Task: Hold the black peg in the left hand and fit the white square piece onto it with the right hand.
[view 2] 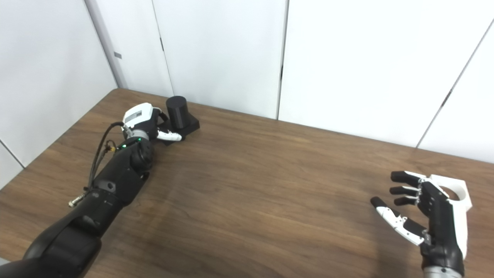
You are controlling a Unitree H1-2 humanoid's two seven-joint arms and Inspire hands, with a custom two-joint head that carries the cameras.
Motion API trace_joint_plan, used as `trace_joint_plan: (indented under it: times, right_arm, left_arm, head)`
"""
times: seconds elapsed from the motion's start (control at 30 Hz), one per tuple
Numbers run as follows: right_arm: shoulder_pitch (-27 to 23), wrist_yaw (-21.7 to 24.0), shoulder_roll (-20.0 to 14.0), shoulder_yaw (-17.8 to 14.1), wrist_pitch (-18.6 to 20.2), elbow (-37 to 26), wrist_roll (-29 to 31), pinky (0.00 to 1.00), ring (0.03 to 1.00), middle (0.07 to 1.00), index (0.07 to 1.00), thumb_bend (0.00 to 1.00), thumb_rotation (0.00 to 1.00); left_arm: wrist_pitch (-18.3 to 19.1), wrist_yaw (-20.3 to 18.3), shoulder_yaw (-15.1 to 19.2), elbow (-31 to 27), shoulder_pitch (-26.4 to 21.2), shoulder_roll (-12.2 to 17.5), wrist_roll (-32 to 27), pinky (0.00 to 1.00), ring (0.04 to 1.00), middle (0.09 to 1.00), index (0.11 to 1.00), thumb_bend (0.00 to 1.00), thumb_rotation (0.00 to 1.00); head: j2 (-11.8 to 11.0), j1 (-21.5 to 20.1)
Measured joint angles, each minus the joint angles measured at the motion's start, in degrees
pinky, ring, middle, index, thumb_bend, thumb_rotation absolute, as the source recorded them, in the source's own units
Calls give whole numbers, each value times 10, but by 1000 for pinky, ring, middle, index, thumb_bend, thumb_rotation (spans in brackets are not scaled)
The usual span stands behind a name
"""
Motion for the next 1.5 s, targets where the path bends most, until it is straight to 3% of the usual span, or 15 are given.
trace_joint_plan:
  times: [0.23,0.3,0.5,0.77,0.8,0.83,0.87,1.03,1.17,1.5]
  right_arm:
    - [0,0,0,-1,0,0,2,477,585,664,624,473,0]
    - [0,0,0,-1,0,0,3,480,582,656,520,490,91]
    - [0,0,0,-3,0,0,7,479,582,660,492,495,115]
    - [0,-1,0,-3,0,1,4,451,567,650,491,495,116]
    - [0,-1,0,-3,0,1,4,453,569,651,491,495,116]
    - [0,-1,-1,-3,0,1,3,465,572,651,491,495,116]
    - [0,-1,-1,-3,0,1,3,468,577,652,491,495,116]
    - [0,0,-1,-3,0,1,2,466,570,647,492,495,115]
    - [-1,-1,0,-2,0,1,1,483,570,645,492,495,115]
    - [-2,-1,0,-3,0,1,-2,470,569,650,492,495,115]
  left_arm:
    - [-3,-2,-5,-5,1,5,-16,702,901,873,576,815,216]
    - [-3,-5,-9,-8,1,8,-23,694,894,867,577,801,213]
    - [-3,-21,-32,-11,0,21,-23,618,822,809,591,795,246]
    - [-8,-27,-37,-11,-1,26,-32,664,896,868,571,800,207]
    - [-12,-32,-38,-12,-1,29,-33,681,907,877,563,807,200]
    - [-25,-40,-41,-14,0,36,-41,720,923,886,501,561,93]
    - [-28,-45,-41,-16,1,38,-45,753,926,888,494,543,81]
    - [-82,-52,-42,-32,20,52,-67,833,955,893,489,524,66]
    - [-132,-69,-63,-58,33,65,-74,855,960,891,490,524,65]
    - [-166,-76,-107,-132,60,60,-63,887,948,880,488,525,63]
  head:
    - [4,1]
    - [4,1]
    - [4,1]
    - [7,1]
    - [7,0]
    - [7,0]
    - [9,-4]
    - [9,-5]
    - [10,-8]
    - [11,-9]
